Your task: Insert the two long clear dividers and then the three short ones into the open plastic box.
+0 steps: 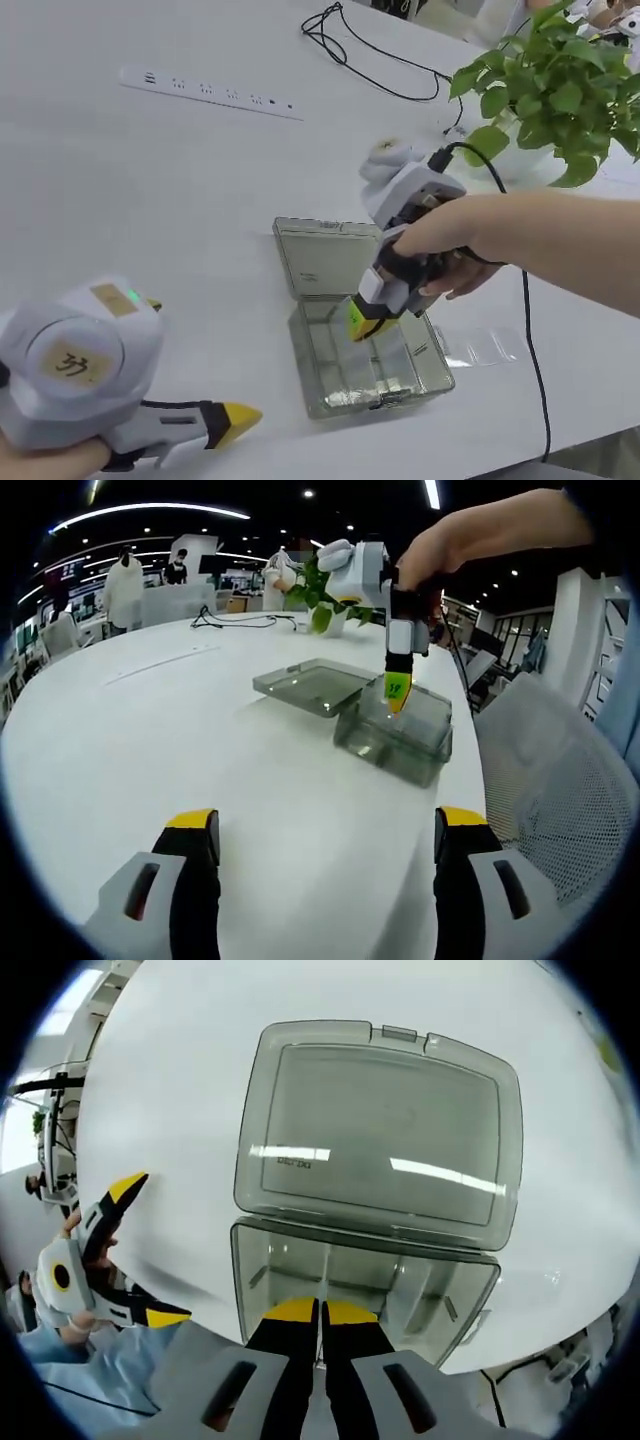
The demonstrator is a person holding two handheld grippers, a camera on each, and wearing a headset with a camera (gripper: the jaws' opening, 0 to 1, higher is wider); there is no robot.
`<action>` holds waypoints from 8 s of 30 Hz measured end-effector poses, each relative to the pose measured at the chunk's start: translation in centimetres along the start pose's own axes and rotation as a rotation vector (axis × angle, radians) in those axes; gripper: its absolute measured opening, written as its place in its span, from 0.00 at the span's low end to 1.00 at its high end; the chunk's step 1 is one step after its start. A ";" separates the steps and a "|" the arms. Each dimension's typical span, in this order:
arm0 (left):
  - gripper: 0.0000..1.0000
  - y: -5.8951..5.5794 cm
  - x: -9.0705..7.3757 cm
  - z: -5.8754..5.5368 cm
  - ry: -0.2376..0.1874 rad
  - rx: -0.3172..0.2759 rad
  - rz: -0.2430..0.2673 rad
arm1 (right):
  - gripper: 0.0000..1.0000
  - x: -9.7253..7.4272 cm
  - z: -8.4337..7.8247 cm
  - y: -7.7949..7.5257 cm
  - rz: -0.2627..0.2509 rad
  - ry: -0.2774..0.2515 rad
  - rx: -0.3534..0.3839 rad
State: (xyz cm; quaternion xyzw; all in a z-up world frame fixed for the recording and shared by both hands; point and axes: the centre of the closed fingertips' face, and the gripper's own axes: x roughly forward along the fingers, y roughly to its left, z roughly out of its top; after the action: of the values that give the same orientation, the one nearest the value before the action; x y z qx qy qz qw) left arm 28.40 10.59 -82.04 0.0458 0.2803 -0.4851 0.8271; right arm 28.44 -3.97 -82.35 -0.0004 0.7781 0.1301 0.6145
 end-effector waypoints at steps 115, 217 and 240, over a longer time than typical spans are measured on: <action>0.98 -7.7 -1.1 5.6 -0.005 -0.020 0.139 | 0.91 -4.4 -6.5 -14.0 -0.041 -0.521 -1.105; 0.58 -11.6 9.6 14.9 -0.138 -0.446 -0.066 | 0.33 -9.7 -4.0 -10.5 -0.340 -0.698 -1.447; 0.17 -14.4 12.5 16.3 -0.129 -0.512 -0.189 | 0.33 -11.5 -5.0 -5.5 -0.358 -0.807 -1.561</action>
State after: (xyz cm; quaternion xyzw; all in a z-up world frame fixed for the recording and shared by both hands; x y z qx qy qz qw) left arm 27.97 -12.39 -71.89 -0.2218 0.3435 -0.4754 0.7789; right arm 27.34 -12.14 -71.38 -0.4939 0.1812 0.5145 0.6772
